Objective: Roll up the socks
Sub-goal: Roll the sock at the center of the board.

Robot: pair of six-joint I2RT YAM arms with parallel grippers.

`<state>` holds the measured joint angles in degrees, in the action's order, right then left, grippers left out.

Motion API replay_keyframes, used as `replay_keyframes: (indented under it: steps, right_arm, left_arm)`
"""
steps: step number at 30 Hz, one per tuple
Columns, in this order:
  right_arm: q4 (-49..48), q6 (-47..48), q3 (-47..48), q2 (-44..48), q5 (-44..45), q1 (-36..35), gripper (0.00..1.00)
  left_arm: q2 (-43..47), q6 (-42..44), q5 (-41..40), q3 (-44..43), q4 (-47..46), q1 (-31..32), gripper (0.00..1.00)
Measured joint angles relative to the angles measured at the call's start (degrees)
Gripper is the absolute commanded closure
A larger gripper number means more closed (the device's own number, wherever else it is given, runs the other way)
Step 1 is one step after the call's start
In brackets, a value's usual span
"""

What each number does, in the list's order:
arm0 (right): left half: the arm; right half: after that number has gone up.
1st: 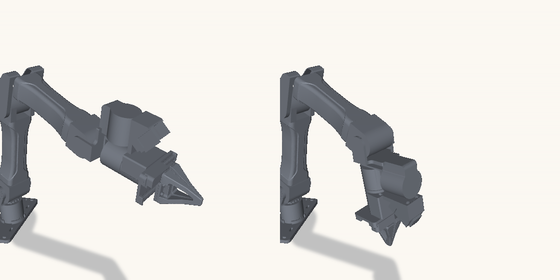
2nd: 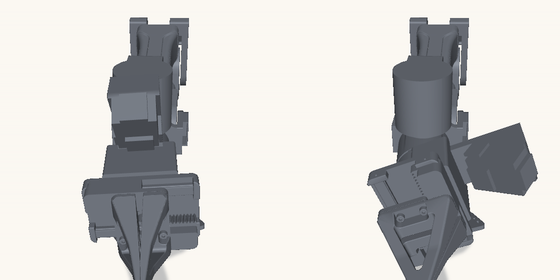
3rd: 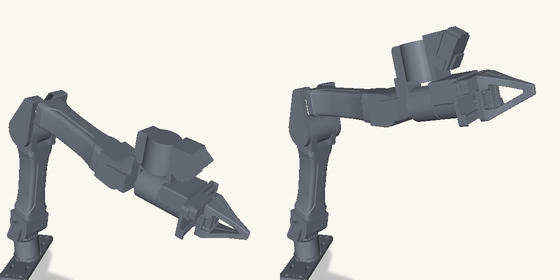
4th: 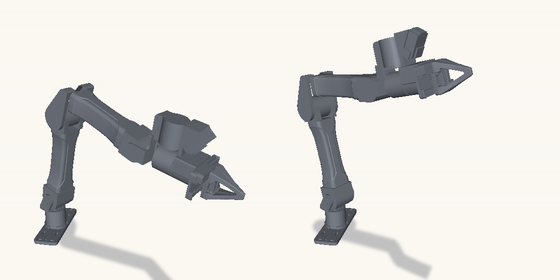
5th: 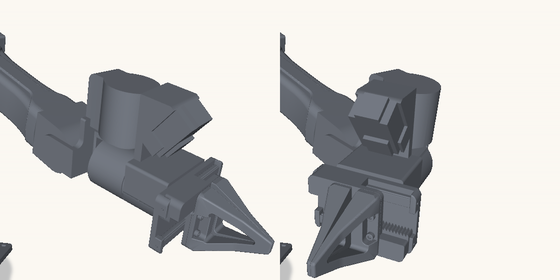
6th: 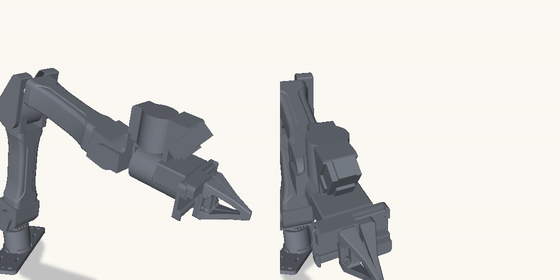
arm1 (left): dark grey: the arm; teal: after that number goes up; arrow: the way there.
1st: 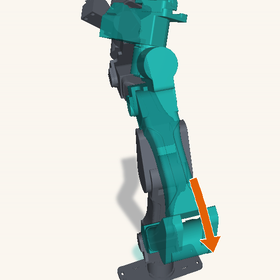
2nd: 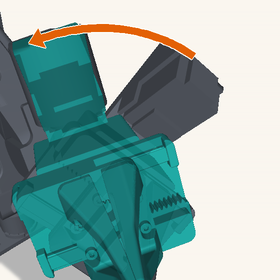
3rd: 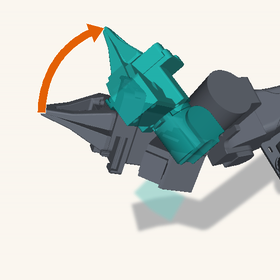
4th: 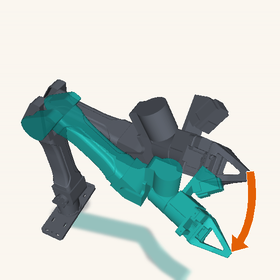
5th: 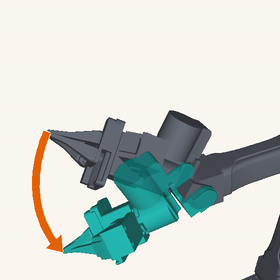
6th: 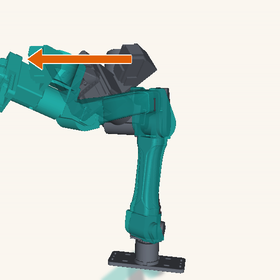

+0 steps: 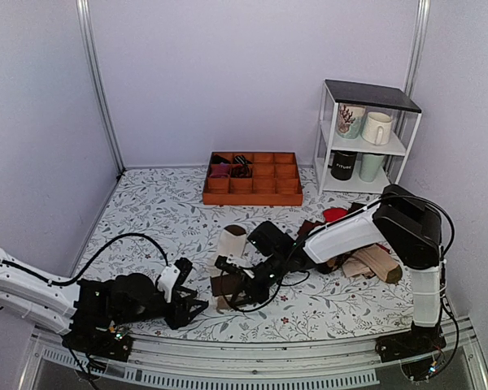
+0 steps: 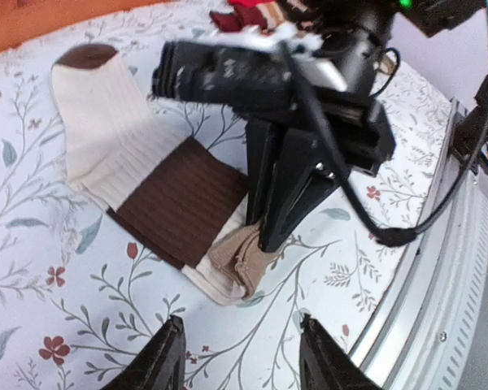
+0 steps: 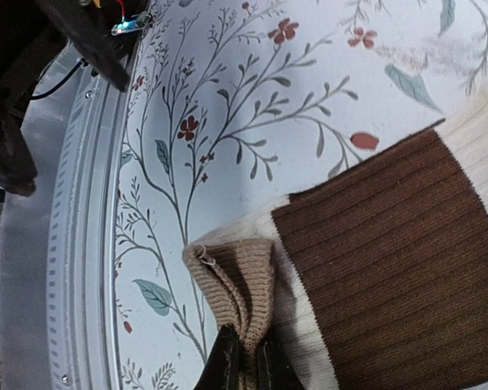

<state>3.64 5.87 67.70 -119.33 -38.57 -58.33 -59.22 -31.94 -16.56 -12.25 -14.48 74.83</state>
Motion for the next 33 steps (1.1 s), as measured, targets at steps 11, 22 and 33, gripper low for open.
replay_keyframes:
  steps: [11, 22, 33]
  right_arm:
    - [15.39, -11.13, 8.41, -4.02, -7.93, 1.29, 0.96]
    - [22.8, -13.79, 10.73, -5.31, -10.88, 1.77, 0.96]
    - [25.55, -14.01, 12.66, -6.75, -12.61, 2.12, 0.95]
  left_arm:
    - [-11.08, 17.84, -4.11, 2.54, -14.49, 5.22, 0.53]
    - [-21.53, 31.65, -3.3, -1.97, -23.63, 6.78, 0.51]
    - [-33.29, 37.0, -0.35, -4.33, -30.32, 6.88, 0.53]
